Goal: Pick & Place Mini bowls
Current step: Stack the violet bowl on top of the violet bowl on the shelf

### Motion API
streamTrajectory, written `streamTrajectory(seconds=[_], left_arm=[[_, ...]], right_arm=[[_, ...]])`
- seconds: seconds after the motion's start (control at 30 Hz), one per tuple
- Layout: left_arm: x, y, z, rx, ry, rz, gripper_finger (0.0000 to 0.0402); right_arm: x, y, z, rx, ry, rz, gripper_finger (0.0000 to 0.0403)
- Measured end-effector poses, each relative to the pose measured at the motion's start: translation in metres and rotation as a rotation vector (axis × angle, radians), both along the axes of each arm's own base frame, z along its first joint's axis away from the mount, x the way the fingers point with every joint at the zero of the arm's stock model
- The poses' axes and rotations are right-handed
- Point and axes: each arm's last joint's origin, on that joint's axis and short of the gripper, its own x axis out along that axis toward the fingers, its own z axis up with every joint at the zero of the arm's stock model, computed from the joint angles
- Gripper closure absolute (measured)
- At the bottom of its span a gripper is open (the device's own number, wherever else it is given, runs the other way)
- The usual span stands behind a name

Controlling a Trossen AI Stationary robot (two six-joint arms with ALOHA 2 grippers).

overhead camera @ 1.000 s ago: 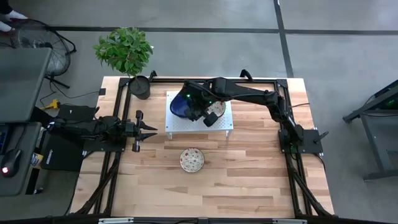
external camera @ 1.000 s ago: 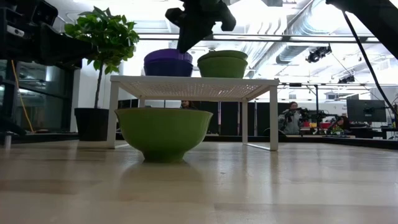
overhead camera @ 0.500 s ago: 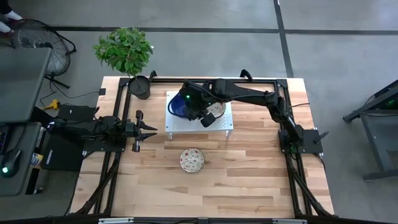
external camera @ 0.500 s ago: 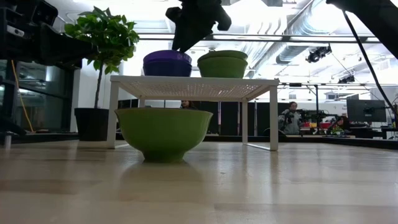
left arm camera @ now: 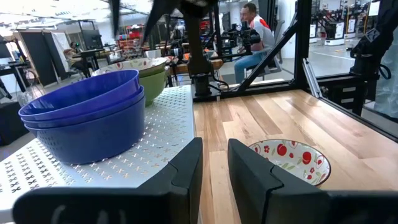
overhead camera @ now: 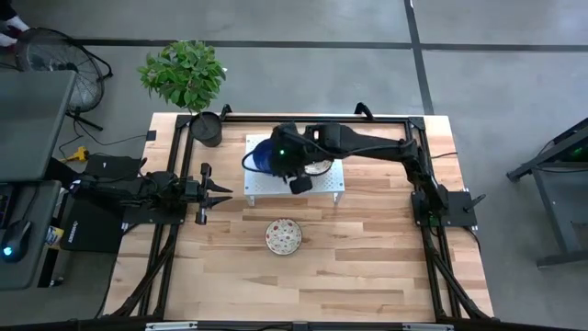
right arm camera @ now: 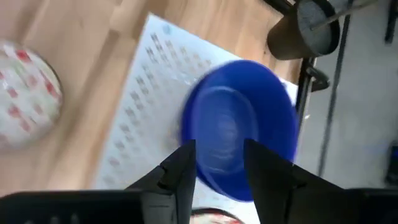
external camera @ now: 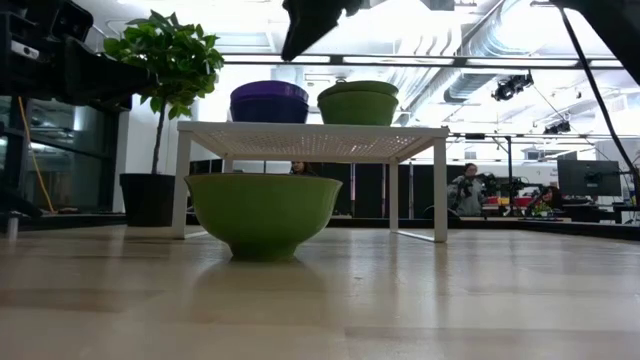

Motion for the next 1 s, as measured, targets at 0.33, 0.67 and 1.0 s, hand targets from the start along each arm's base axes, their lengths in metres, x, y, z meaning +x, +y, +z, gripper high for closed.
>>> streamTrajectory(seconds=[0.33,0.67,1.0], left_arm=[[0.0,0.0,0.0,0.0,0.0,0.0,0.033],[0.0,0.0,0.0,0.0,0.001,0.0,0.033],[0.0,0.0,0.0,0.0,0.001,0.0,0.033]], right_arm=[[0.005,0.033,0.004,0.103,-0.15,-0.294,0.0331],[0.02,0.068,-0.011,0.066,-0.347,-0.463,0.04],[0.034,0.08,-0.045,-0.079,-0.564,-0.672,0.0399]])
